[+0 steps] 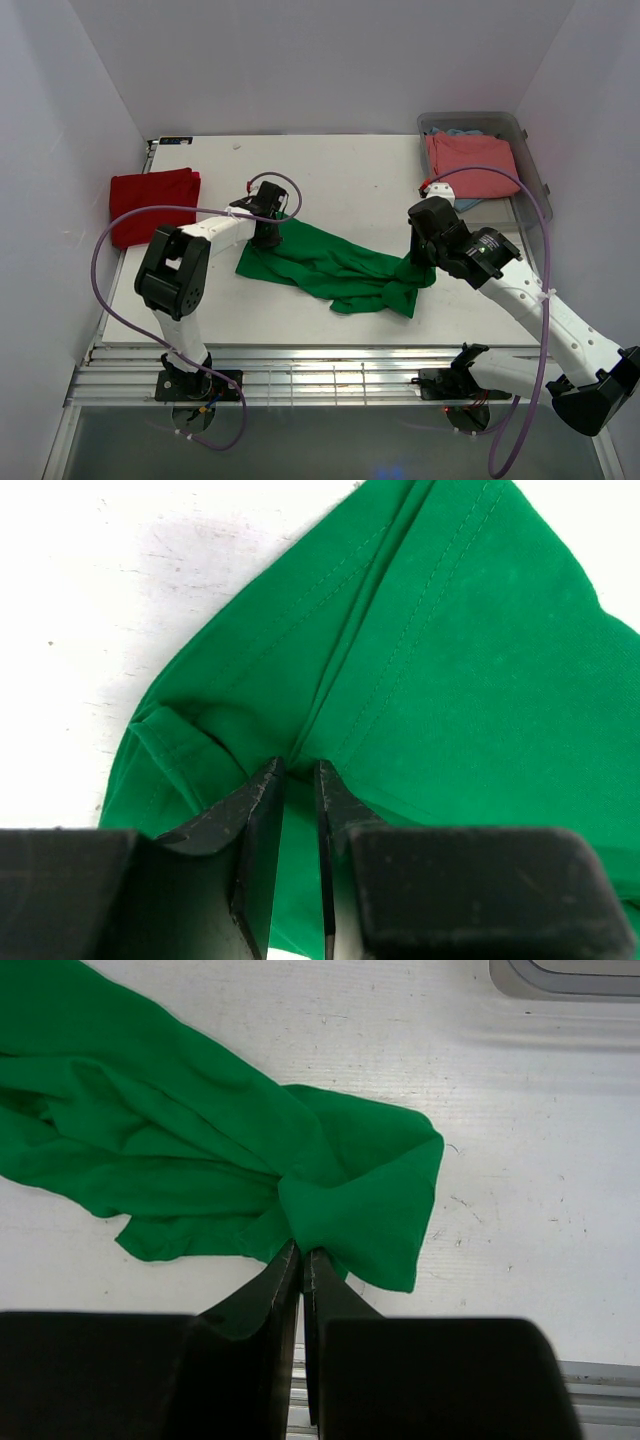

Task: Fold and stack the t-shirts
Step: Flatten the tshirt out

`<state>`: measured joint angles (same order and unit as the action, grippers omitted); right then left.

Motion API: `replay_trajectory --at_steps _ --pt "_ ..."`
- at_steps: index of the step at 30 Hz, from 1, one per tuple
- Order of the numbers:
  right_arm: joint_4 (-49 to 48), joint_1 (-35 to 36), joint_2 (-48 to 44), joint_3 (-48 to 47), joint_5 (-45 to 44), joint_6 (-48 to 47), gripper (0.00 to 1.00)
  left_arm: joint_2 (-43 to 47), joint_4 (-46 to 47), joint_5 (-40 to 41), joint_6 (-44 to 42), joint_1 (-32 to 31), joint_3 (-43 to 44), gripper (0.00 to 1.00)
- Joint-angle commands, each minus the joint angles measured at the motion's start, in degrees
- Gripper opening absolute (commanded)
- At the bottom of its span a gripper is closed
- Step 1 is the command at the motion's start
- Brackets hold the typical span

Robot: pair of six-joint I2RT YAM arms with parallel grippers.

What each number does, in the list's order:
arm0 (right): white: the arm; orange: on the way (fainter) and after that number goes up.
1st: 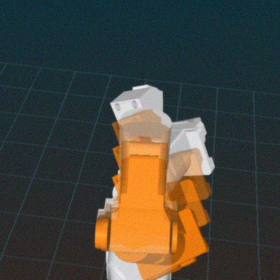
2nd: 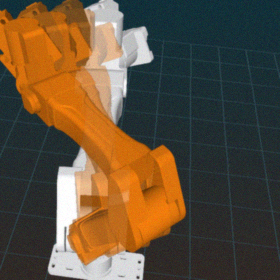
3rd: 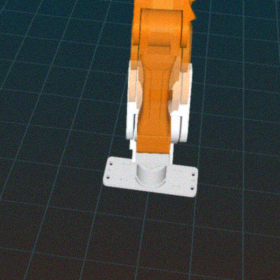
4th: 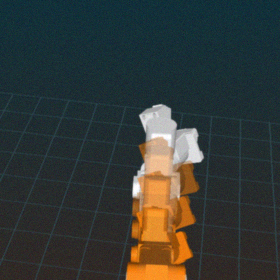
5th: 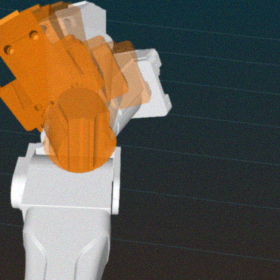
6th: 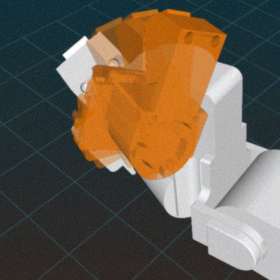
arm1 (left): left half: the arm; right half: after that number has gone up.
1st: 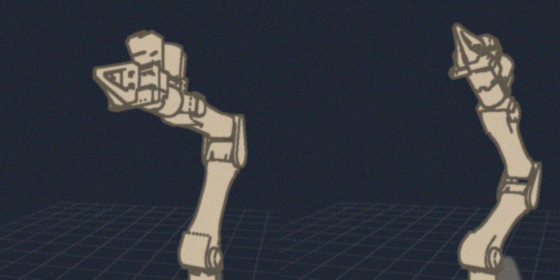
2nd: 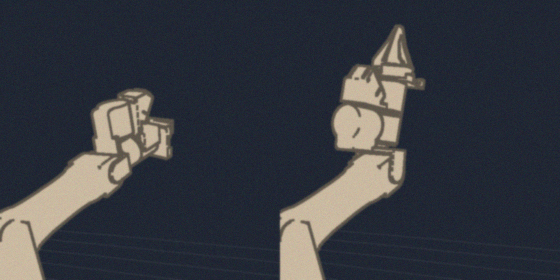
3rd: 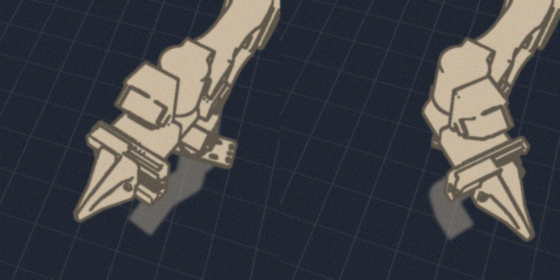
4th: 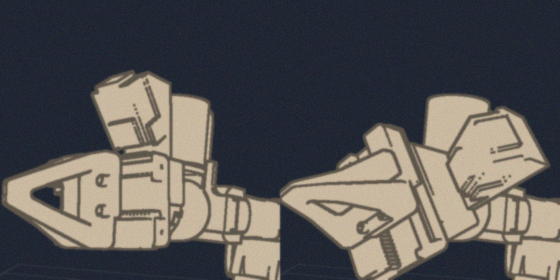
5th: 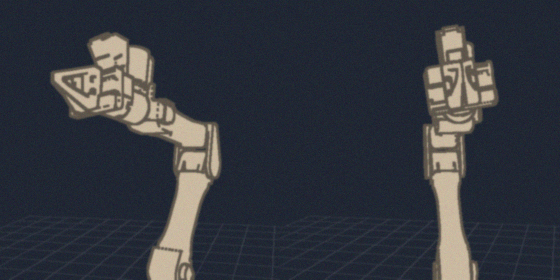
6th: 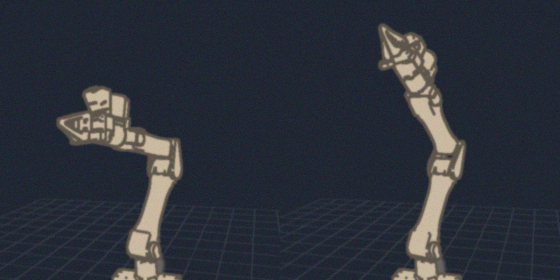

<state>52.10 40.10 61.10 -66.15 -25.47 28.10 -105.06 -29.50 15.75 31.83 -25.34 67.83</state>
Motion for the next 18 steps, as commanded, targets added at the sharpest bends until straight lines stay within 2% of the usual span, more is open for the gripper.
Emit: replay_trajectory --at_steps 1,9,11,15,18 --pt "-1.6 0.0 -1.1 0.3 0.1 0.5 0.08 -0.3 1.3 -0.8 0.5 -0.4 -0.5 0.30" --pt "-1.7 0.1 -1.4 0.8 0.9 0.5 0.08 -1.1 1.5 -0.7 0.3 -0.8 0.3 0.29" --pt "-1.8 0.0 -1.8 0.9 0.9 0.6 0.08 -1.2 1.4 -0.5 0.2 -0.8 0.1 0.25" --pt "-1.7 0.0 -1.8 1.0 0.7 0.5 0.08 -0.9 1.5 0.2 0.3 -0.8 -0.2 0.01" --pt "-1.8 0.0 -1.8 1.3 0.9 0.6 0.08 -0.4 1.1 0.8 0.2 -0.8 0.3 0.00"
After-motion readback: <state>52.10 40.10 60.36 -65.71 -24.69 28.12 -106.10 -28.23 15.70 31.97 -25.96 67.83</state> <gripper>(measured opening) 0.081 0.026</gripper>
